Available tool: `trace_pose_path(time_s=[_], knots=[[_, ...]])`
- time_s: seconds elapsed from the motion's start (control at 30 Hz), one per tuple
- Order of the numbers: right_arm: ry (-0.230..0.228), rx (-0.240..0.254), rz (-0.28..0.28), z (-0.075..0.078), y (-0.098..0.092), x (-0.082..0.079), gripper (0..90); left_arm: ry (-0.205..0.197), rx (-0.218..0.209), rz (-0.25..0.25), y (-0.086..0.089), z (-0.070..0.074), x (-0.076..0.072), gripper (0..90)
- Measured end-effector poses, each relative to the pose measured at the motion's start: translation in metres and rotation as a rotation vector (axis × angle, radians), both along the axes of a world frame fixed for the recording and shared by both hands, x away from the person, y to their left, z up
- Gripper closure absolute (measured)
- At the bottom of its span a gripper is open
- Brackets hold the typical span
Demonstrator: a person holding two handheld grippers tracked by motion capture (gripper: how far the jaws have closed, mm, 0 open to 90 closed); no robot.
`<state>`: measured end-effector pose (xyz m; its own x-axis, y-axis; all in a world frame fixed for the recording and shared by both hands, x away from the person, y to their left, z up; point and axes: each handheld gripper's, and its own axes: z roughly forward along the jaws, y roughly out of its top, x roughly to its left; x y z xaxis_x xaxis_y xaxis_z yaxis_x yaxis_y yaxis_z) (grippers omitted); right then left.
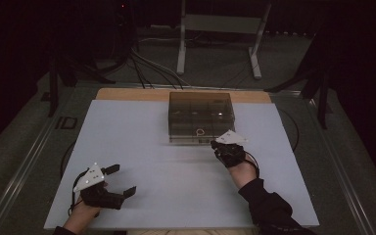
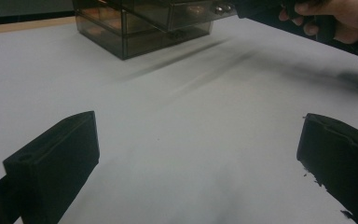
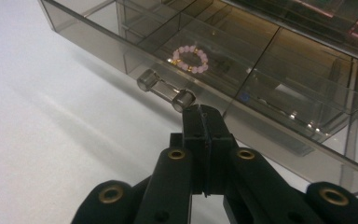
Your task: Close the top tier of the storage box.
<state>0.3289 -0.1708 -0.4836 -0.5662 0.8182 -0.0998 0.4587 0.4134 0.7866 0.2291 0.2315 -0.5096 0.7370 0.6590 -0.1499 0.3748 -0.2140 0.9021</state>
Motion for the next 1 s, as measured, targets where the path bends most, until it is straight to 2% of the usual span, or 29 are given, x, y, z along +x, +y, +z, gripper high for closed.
trace_pose_path(time_s=[0.2,1.0], knots=[[-0.003,0.003,-0.013,-0.0011,0.0003,0.0022,90.0,0.0,-0.001,0.0,0.0001,0.0001,-0.0001,0.0],[0.01,0.004,-0.008,-0.0047,0.0026,0.0073,90.0,0.001,-0.001,0.0,-0.0002,0.0,0.0,0.0]])
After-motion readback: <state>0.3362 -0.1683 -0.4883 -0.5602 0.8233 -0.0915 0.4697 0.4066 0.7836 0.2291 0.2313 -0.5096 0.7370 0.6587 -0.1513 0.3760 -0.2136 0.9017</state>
